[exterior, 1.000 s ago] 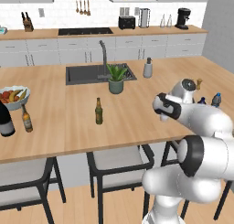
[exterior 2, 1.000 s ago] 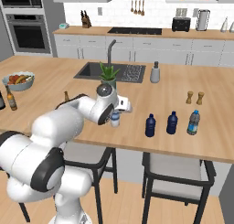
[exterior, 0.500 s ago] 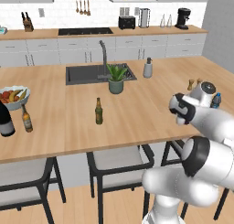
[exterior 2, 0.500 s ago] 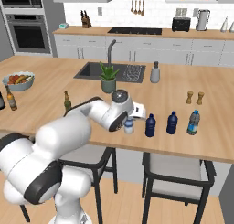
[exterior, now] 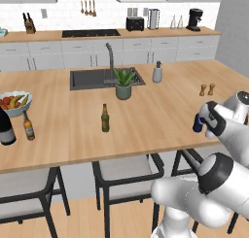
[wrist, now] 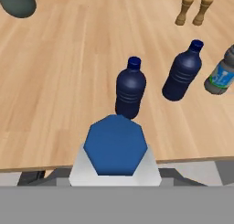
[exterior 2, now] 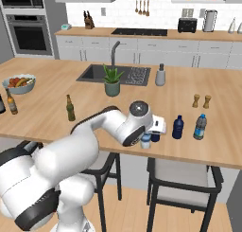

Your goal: Move the plastic bottles in the middle to the plastics group, and the glass bottles in the middle to the glass group.

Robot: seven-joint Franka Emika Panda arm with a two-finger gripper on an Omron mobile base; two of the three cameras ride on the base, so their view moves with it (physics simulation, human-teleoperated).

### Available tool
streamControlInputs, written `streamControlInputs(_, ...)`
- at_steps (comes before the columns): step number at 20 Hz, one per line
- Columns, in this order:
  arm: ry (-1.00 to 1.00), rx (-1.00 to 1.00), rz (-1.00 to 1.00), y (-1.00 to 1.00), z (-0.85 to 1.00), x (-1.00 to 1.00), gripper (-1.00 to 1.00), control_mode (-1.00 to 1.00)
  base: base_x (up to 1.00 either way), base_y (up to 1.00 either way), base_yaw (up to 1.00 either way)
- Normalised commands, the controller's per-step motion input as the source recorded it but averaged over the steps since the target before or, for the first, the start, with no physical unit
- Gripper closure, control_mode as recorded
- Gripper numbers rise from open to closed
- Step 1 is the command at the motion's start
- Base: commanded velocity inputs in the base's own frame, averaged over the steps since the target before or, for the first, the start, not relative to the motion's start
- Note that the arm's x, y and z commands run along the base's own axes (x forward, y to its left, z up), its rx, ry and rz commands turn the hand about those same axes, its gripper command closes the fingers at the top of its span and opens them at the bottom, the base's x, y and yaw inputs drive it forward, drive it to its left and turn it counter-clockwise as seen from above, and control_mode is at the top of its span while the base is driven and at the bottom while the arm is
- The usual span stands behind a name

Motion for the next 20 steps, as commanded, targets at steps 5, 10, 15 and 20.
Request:
streamControlInputs(5,0.00,0.00,0.00,-0.70,-0.03,0.01,1.00,-1.00,0.00,0.00,0.00)
streamControlInputs(10,0.00,-0.02,0.02,-0.51,-0.05,0.29,1.00,-1.00,0.00,0.00,0.00)
streamControlInputs(15,0.00,0.00,0.03,-0.33,-0.08,0.16,1.00,-1.00,0.00,0.00,0.00)
streamControlInputs(20,0.00,0.02,0.00,-0.18,-0.16,0.20,1.00,-1.00,0.00,0.00,0.00)
